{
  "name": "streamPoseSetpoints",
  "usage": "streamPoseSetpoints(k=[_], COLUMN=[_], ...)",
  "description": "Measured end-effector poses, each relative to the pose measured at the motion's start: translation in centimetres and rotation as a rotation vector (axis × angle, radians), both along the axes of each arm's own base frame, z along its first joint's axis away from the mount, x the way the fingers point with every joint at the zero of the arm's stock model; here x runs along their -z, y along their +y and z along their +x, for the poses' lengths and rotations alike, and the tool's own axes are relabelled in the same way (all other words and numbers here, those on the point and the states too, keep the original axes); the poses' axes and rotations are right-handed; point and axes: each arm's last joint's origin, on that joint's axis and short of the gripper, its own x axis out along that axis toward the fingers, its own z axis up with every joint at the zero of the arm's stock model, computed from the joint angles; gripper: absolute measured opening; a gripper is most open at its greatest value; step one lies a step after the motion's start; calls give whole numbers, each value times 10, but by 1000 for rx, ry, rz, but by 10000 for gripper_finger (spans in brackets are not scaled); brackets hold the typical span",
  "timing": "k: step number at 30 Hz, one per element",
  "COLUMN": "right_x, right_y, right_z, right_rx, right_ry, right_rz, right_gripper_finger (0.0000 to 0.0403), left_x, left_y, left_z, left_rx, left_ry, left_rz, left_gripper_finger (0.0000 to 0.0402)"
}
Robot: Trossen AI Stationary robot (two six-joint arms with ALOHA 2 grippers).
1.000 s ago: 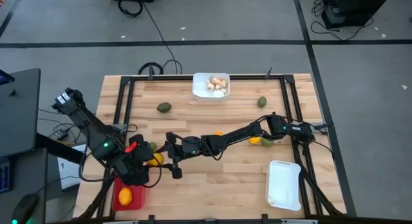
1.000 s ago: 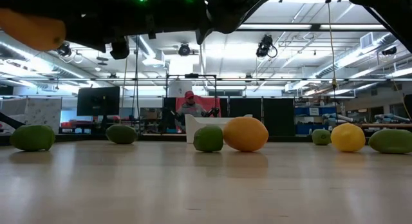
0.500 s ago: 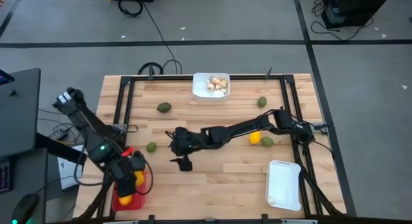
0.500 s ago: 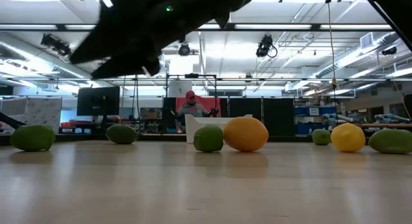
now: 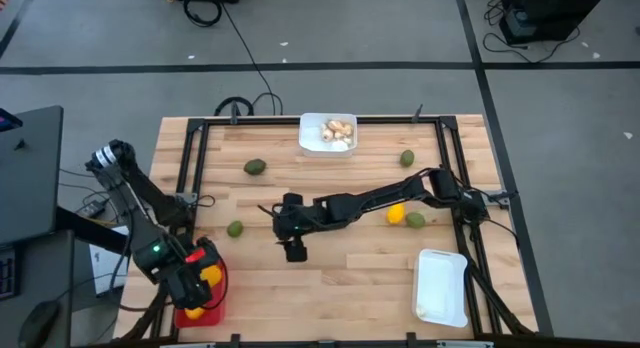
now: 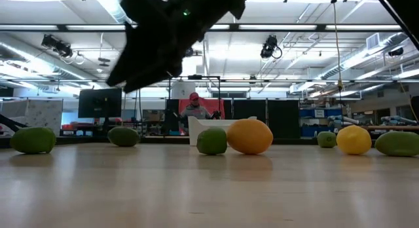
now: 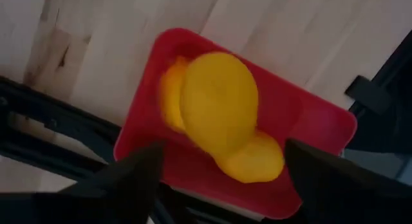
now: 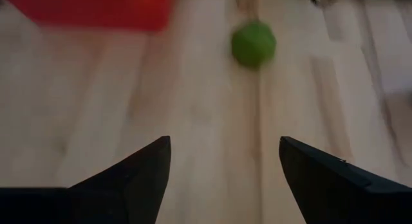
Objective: Sort produce into baskets
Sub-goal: Put the lemon into the red bin
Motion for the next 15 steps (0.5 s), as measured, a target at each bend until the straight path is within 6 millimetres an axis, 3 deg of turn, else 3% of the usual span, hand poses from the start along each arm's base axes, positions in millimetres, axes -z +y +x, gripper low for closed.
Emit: streamPoseSetpoints(k=[3,5,11,15], right_x=[-4,-10,-32,-41], right_y=[-3,-5,-11,-15], right_z=[-9,-15,-37,-55], right_rx=[35,49,116,198], right_ry=[68,99,196,302], right_rz=[-54,-95,-190,-231], right_gripper_finger=[297,297,297,297], left_x=[2,3,2,0], left_y=[-2,-2,4,17], left_z=[0,0,8,22], left_rx=[7,23,113,64], left_ry=[26,37,-161,-338], left_rz=[-4,1,155,341], left_gripper_finger=[380,391,367,357])
